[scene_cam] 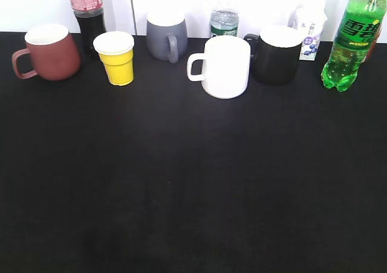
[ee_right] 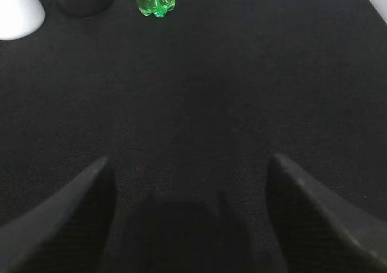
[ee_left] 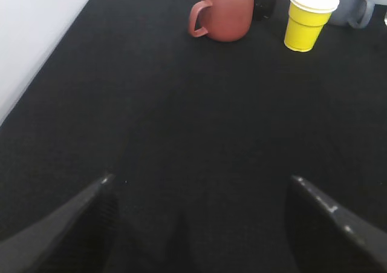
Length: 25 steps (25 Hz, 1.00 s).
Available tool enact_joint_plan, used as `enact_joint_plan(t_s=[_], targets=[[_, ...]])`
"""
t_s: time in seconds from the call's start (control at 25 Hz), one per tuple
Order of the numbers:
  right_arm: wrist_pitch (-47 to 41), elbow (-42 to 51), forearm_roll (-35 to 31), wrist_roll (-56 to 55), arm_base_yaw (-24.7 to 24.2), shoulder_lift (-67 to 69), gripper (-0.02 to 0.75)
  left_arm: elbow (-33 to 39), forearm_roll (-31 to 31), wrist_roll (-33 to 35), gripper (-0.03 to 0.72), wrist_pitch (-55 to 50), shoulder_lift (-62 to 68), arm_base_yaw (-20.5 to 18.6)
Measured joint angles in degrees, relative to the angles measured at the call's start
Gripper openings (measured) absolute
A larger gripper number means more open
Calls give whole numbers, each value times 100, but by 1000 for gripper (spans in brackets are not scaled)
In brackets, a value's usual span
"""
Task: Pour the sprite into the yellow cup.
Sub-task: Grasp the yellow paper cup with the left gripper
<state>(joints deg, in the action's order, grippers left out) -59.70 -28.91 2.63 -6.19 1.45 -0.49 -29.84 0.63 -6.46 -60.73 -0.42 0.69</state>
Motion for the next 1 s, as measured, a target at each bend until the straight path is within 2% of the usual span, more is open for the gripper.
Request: enact_joint_plan(t_s=[0.24, 0.36, 0.44, 0.56, 0.72, 0.76, 0.88, 1.0], targets=[[0, 0, 0, 0, 0, 0, 587, 0, -7, 0, 643, 0, 0, 0], [0, 0, 0, 0, 0, 0, 587, -12, -63, 0, 571, 11, 0, 0], [0, 0, 0, 0, 0, 0, 587, -123, -187, 0, 559, 579, 0, 0], [0, 0, 0, 0, 0, 0, 587, 23, -63, 0, 559, 2337, 219, 0], [0, 0, 0, 0, 0, 0, 586, 1376, -4, 12, 559, 5981, 1570, 0], [0, 0, 0, 0, 0, 0, 586, 1645, 39, 12, 559, 6884, 2118, 0], [0, 0, 0, 0, 0, 0, 586, 1749, 515, 12, 558, 8697, 4018, 76], [0, 0, 0, 0, 0, 0, 586, 1756, 582, 12, 558, 10313, 6127, 598]])
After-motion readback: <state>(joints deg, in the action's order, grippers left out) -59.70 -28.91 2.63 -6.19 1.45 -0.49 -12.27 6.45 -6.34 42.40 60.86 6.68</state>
